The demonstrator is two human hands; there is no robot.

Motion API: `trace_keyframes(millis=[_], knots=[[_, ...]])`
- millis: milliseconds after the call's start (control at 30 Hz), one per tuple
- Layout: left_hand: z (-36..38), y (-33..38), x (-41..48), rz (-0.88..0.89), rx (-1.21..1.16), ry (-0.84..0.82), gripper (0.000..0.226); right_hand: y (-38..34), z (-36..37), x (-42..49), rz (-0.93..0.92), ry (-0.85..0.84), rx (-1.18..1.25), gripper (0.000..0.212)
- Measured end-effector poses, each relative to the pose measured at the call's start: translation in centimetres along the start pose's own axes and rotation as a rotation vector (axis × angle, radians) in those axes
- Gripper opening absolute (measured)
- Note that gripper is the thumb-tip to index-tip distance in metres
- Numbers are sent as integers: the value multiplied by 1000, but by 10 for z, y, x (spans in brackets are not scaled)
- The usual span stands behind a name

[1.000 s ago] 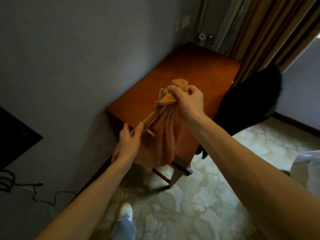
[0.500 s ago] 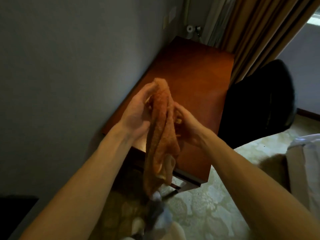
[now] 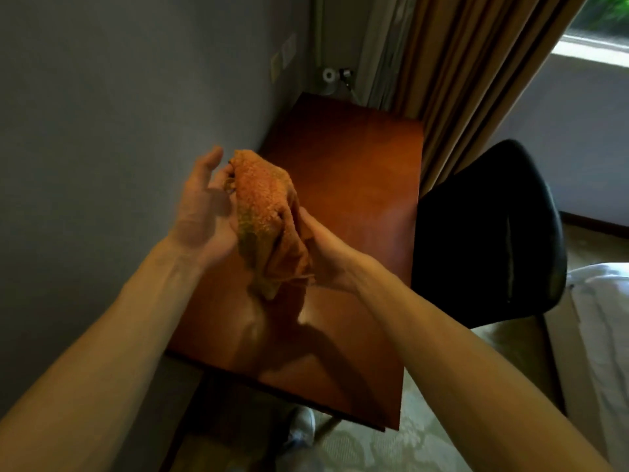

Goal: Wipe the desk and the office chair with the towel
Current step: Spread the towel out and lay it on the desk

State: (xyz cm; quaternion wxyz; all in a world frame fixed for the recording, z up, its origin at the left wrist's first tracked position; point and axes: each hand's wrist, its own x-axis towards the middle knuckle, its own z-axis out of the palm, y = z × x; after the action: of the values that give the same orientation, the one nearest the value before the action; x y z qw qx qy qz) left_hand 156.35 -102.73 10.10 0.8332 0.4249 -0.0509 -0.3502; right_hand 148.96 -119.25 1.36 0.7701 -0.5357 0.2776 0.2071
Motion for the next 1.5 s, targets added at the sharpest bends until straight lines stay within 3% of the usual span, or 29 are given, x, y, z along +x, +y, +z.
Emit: trace_keyframes(millis=[67,133,233,433,667,800,900,1000,1100,1167,1233,1367,1500], knots=[[-6,5,12,-41,126,-2,36,-13,-1,16,-154,174,112,32],[-17,8,25,-70,310,86,33,-25,-8,24,-289,359,205,15],[-51,22,50,-20,639,300,22,-48,-26,33,-349,508,285,19],[-104,62,97,-64,931,387,17,-84,-38,46,-390,696,91,32],[-85,109,147,31,922,386,13,-152,-45,31,-449,734,-218,41],[-69,131,172,-12,653,362,20,-188,-51,26,-521,780,-173,28],[-74,132,184,-25,583,353,20,-197,-53,28,-557,813,-152,28],[-85,126,191,55,643,394,22,-194,-58,30,-534,791,-252,36],[-103,113,192,105,734,416,24,-180,-65,36,-464,841,-486,58],[-122,100,186,107,806,428,17,-162,-70,43,-415,878,-640,61],[-148,78,174,30,943,408,17,-134,-74,54,-284,835,-757,64],[-215,17,138,-338,1170,300,22,-54,-71,79,19,690,-893,68],[-269,-37,101,-642,1287,245,26,22,-54,94,270,255,-1010,87]])
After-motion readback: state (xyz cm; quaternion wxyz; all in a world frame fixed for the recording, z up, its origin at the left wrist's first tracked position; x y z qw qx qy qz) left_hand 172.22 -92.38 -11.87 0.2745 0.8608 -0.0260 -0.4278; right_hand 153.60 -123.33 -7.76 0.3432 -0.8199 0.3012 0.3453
